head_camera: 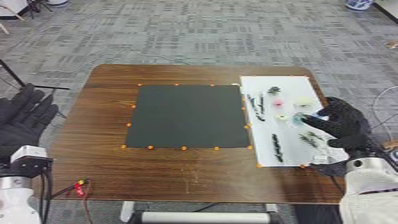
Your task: Arrange flowers
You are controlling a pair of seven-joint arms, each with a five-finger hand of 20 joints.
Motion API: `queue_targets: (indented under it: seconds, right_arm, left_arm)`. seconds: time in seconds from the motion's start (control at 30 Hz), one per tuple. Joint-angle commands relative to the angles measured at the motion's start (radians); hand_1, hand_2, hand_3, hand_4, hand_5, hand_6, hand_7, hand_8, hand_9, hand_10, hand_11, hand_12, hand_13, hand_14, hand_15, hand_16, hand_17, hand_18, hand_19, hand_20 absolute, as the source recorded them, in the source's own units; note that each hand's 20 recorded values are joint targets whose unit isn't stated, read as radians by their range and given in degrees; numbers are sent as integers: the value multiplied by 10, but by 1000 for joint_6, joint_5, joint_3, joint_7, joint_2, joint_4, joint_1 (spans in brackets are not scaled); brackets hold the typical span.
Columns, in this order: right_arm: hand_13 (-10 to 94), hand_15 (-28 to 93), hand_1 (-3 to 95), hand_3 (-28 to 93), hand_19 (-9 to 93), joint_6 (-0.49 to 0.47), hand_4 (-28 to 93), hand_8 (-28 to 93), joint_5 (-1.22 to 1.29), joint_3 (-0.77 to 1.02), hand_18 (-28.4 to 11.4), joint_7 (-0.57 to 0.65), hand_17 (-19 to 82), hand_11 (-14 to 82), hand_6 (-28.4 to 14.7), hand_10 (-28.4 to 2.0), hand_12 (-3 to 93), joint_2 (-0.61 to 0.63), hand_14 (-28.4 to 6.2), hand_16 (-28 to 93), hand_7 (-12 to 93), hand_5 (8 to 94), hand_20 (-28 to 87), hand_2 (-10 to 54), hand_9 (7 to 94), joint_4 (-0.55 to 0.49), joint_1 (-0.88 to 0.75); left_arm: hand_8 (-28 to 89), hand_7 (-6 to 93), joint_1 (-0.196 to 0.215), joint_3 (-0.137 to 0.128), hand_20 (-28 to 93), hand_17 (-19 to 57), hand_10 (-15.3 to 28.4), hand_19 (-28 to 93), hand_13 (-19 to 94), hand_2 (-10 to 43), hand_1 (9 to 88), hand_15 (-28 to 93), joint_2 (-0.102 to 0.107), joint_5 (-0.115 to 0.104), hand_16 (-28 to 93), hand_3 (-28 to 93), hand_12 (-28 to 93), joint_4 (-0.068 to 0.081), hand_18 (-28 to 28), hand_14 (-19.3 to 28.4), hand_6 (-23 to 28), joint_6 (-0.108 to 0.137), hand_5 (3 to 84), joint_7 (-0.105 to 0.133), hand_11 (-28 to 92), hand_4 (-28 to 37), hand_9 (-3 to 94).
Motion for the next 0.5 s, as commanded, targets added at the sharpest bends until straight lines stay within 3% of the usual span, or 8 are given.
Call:
queue_targets:
  seconds: [0.03, 0.33, 0.5]
  right_arm:
    - [363, 744, 259, 654, 687, -202, -274, -177, -249, -317, -251, 181, 178, 637, -116, -239, 649, 120, -236, 455, 475, 433, 276, -95, 370, 59, 326]
    - [392, 788, 280, 620, 752, -367, -248, -132, -288, -486, -283, 319, 205, 653, -146, -273, 685, 144, -281, 595, 400, 462, 442, -95, 381, 103, 489]
    - [412, 793, 281, 606, 748, -439, -235, -127, -251, -536, -284, 358, 221, 660, -147, -279, 702, 154, -284, 621, 468, 481, 494, -95, 407, 121, 534]
  left_arm:
    - [-66, 75, 21, 9, 98, -65, 167, 339, 235, 93, 297, 235, 7, -23, -16, 714, 108, -11, 158, 163, 108, 37, 416, 33, 182, -282, 315]
    - [-69, 79, 26, 6, 122, -63, 171, 382, 248, 92, 294, 290, 2, -18, -17, 715, 110, -14, 169, 166, 111, 35, 419, 32, 191, -283, 320]
    - [-69, 79, 25, 9, 117, -65, 172, 371, 247, 92, 293, 290, 4, -20, -22, 716, 110, -12, 168, 167, 111, 36, 420, 32, 192, -283, 321]
